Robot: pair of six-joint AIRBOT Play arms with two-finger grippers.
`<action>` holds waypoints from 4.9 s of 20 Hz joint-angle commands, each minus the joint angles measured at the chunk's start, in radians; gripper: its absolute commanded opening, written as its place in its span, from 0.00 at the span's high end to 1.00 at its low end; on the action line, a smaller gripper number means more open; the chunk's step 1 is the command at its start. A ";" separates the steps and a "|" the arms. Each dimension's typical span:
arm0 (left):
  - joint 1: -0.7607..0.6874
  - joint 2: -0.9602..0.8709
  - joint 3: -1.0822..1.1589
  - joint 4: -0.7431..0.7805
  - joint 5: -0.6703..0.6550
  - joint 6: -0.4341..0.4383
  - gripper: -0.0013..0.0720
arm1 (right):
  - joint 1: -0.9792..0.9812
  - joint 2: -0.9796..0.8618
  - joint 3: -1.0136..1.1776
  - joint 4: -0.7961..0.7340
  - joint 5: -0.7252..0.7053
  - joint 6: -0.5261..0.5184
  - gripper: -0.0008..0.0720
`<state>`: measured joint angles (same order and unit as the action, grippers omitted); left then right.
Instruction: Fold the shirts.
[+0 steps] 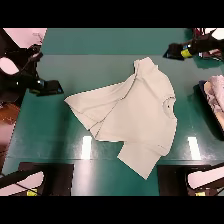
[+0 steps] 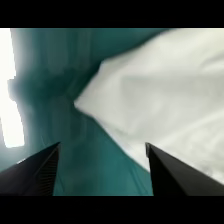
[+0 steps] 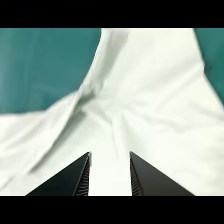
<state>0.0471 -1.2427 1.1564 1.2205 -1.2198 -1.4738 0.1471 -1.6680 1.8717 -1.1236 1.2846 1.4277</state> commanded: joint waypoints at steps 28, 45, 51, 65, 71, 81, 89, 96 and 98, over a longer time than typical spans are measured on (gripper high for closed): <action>-0.367 0.178 -0.622 -0.489 0.432 -0.105 0.57 | -0.006 0.552 -0.615 0.006 -0.033 -0.026 0.60; -0.367 0.179 -0.541 -0.309 0.410 -0.143 0.94 | -0.006 0.552 -0.615 -0.006 -0.015 -0.026 0.60; -0.296 0.213 -0.392 -0.117 0.245 -0.148 0.94 | -0.154 0.626 -0.781 -0.005 0.142 -0.026 0.60; -0.243 0.292 -0.210 0.108 0.008 -0.142 0.94 | -0.369 0.890 -1.503 0.006 0.217 0.060 0.33; -0.243 0.292 -0.210 0.108 0.009 -0.142 0.94 | -0.213 0.873 -1.504 0.019 0.147 0.165 0.38; -0.243 0.296 -0.129 0.139 0.000 -0.116 0.94 | -0.100 0.869 -1.396 0.021 0.009 0.166 0.97; -0.243 0.296 0.499 0.207 0.001 -0.115 0.94 | -0.311 0.972 -0.704 0.023 -0.051 0.106 0.97; -0.243 0.298 0.984 0.217 0.035 -0.116 0.94 | -0.396 0.785 -0.025 0.022 -0.053 0.054 0.97; -0.243 0.330 0.996 0.211 0.097 -0.116 0.94 | -0.414 0.749 0.113 0.022 -0.051 0.054 0.97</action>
<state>-0.1967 -0.9344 2.0605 1.4315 -1.1866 -1.5890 -0.2379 -0.8623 1.7638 -1.0985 1.2369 1.4925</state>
